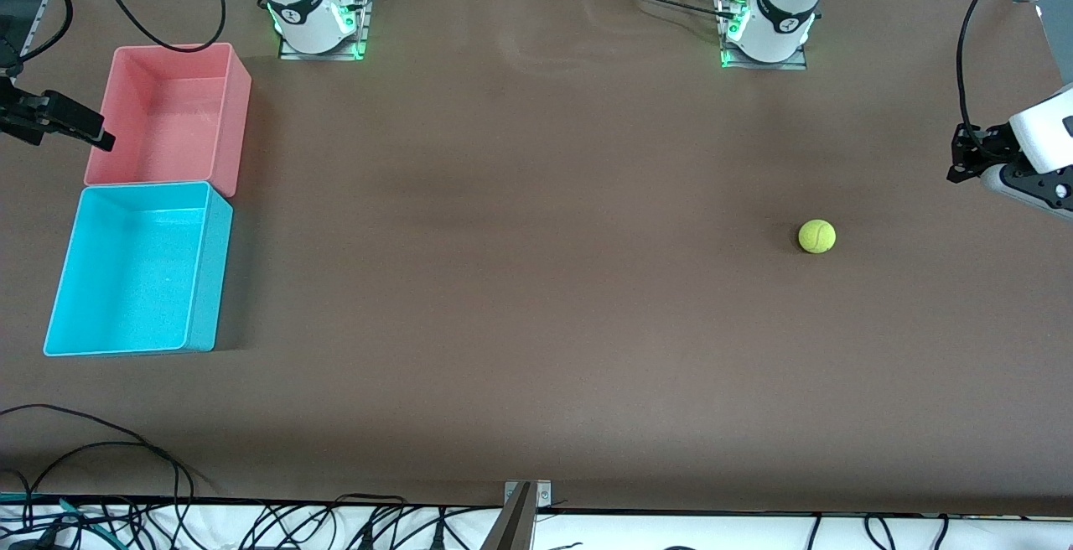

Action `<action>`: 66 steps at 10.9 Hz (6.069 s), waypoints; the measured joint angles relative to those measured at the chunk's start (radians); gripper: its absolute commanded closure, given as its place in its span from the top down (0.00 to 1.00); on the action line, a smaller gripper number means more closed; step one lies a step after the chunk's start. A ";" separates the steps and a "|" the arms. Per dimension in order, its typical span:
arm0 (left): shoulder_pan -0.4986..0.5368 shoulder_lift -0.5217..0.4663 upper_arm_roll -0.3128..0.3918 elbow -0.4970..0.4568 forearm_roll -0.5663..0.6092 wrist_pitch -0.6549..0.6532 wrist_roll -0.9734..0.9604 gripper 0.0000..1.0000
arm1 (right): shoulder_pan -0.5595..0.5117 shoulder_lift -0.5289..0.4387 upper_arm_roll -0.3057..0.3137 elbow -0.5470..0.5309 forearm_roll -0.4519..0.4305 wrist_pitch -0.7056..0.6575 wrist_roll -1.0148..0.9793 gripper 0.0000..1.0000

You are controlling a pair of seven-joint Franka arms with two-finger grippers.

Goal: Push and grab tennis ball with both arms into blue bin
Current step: 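Lower the left gripper down beside the tennis ball, then push the tennis ball with the left gripper toward the blue bin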

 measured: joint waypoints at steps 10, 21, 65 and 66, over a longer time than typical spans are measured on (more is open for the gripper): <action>0.053 -0.138 -0.004 -0.473 0.060 0.546 0.878 0.00 | 0.000 0.005 0.000 0.000 0.000 0.002 0.000 1.00; 0.169 -0.081 -0.003 -0.755 -0.081 0.857 1.355 0.00 | -0.001 0.008 -0.001 0.000 0.000 0.004 0.001 1.00; 0.316 0.154 -0.272 -0.655 0.110 1.149 0.891 1.00 | -0.002 0.008 -0.005 0.002 0.000 0.005 0.001 1.00; 0.335 0.163 -0.272 -0.575 0.110 1.079 0.891 1.00 | -0.002 0.008 -0.004 0.002 0.000 0.005 0.001 1.00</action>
